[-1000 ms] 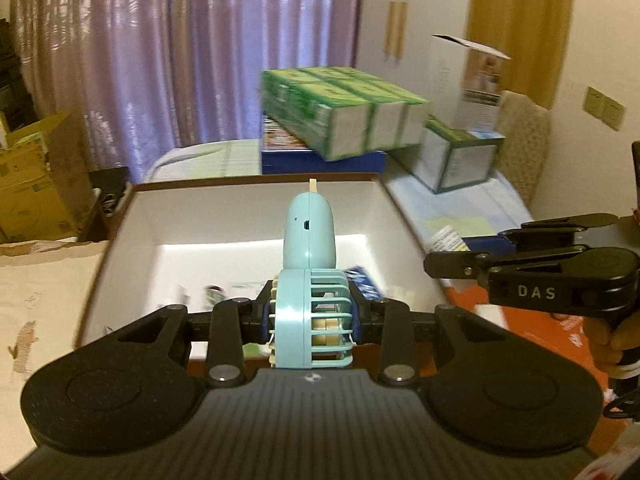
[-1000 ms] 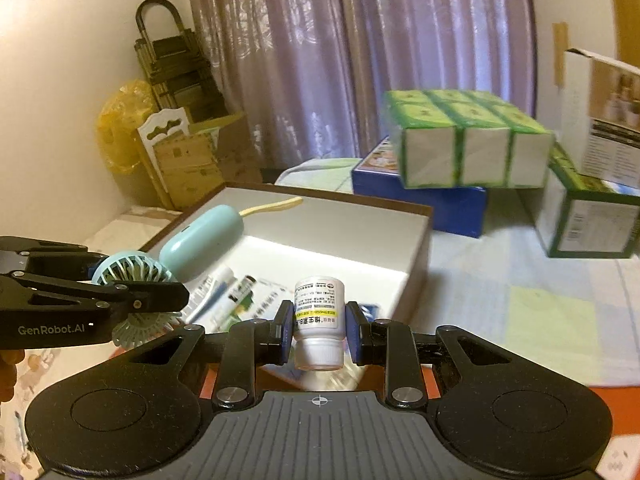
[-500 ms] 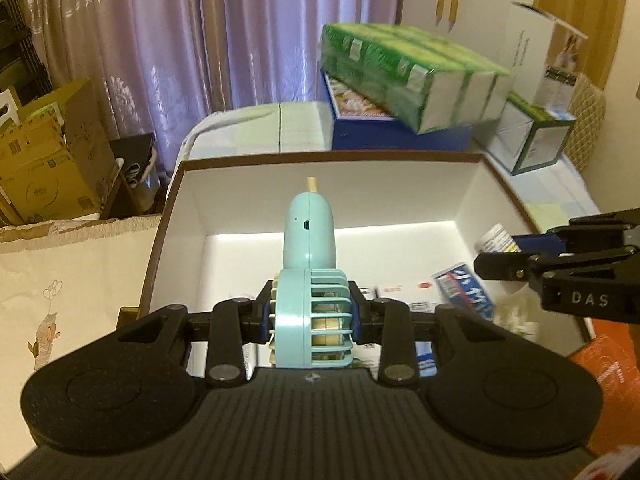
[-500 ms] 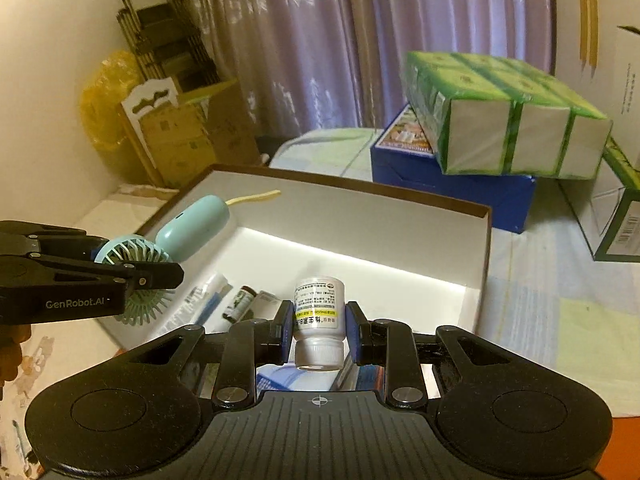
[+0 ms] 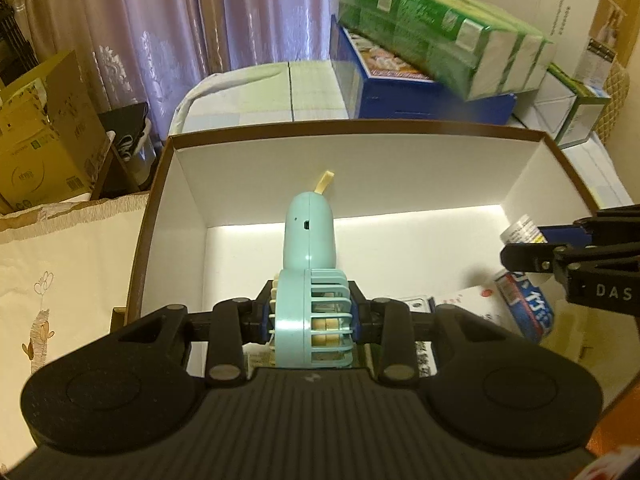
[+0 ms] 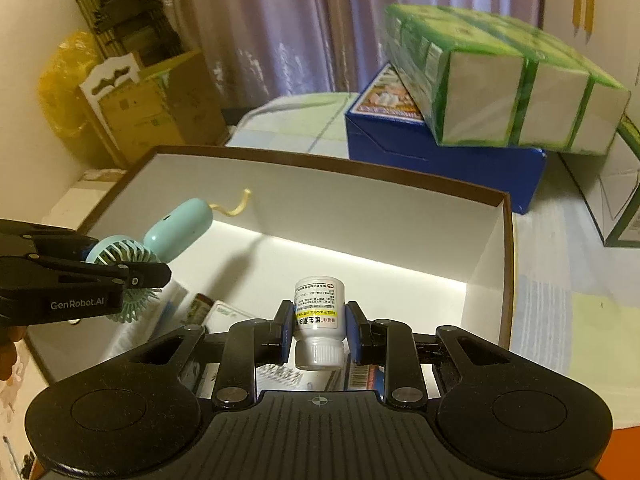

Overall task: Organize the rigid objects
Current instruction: 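Open the left tool to drop the teal fan while the right tool releases the pill bottle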

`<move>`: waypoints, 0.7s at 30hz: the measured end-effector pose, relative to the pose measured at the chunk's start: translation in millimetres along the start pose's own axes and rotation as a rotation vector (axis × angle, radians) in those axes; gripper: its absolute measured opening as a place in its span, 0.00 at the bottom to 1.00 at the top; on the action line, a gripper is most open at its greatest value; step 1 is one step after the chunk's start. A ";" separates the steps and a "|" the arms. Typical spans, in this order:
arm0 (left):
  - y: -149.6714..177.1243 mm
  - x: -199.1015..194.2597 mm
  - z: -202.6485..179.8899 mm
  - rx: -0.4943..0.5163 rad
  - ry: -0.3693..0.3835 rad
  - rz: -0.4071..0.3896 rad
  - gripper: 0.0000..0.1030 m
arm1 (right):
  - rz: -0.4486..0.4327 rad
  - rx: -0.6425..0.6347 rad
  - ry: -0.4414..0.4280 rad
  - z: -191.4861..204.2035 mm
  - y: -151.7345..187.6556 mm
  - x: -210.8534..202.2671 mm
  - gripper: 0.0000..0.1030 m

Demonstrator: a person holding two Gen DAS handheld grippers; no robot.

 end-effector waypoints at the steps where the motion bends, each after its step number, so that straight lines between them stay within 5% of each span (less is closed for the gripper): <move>1: -0.5 3.2 0.8 0.004 0.001 0.002 0.29 | 0.005 0.008 0.003 -2.1 -0.9 2.8 0.23; 13: -10.4 7.2 6.1 0.017 -0.012 -0.028 0.37 | -0.034 0.087 0.049 -14.6 -18.5 10.9 0.25; 21: -5.4 -4.4 6.4 -0.007 -0.011 -0.022 0.48 | -0.028 0.086 0.023 -8.0 -5.6 -3.6 0.51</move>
Point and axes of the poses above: each gripper's, at about its wrist camera, not at the fingertips, and x roughly the way its jaws point, z to its left, y to its underside, the point moved 9 cm from there along x, roughly the way its jaws point, and after that the axes turned 3 degrees about -y, right-handed, at the moved point
